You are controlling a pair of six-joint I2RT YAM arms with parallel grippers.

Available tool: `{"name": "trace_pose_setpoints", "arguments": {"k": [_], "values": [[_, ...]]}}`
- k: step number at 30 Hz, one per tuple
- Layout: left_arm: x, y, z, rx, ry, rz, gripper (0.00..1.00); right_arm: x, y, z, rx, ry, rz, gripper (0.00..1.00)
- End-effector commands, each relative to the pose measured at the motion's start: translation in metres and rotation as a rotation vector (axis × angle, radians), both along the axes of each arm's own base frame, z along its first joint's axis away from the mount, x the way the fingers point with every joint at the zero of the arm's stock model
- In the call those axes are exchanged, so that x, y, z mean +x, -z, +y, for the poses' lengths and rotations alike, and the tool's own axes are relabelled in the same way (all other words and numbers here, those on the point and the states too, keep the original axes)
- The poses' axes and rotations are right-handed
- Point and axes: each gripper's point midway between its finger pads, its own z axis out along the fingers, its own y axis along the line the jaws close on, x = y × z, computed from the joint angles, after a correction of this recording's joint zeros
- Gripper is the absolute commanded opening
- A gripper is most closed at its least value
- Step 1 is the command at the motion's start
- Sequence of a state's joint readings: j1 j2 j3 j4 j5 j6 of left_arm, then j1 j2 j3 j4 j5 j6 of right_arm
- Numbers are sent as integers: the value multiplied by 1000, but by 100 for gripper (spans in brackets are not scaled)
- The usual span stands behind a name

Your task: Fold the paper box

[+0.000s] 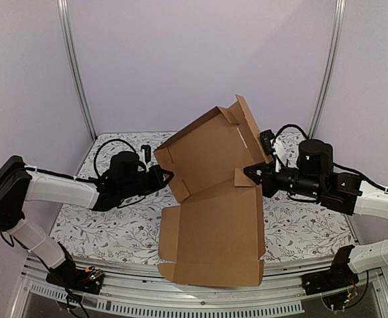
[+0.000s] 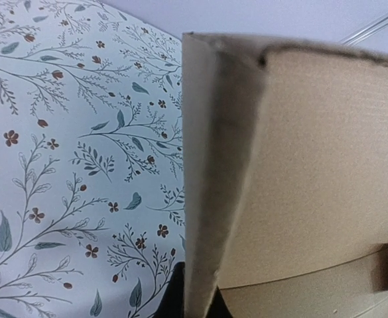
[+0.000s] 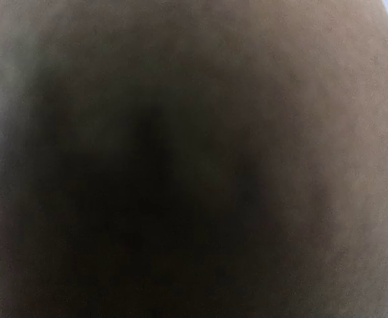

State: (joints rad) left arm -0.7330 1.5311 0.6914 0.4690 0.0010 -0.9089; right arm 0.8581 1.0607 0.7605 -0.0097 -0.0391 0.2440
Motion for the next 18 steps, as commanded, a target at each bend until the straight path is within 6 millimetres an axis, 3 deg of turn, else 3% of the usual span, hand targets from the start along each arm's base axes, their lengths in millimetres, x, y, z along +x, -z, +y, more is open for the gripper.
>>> {"name": "trace_pose_setpoints", "arguments": {"k": [1, 8, 14, 18], "values": [[4, -58, -12, -91, 70, -116, 0, -8, 29, -12, -158, -8, 49, 0], [11, -60, -2, -10, 54, -138, 0, -5, 12, -22, -178, 34, 5, 3], [17, -55, 10, 77, 30, -162, 0, -11, -18, -38, -173, 57, -45, 10], [20, -54, 14, 138, 35, -198, 0, -17, -26, -49, -208, 60, -58, 17]]}}
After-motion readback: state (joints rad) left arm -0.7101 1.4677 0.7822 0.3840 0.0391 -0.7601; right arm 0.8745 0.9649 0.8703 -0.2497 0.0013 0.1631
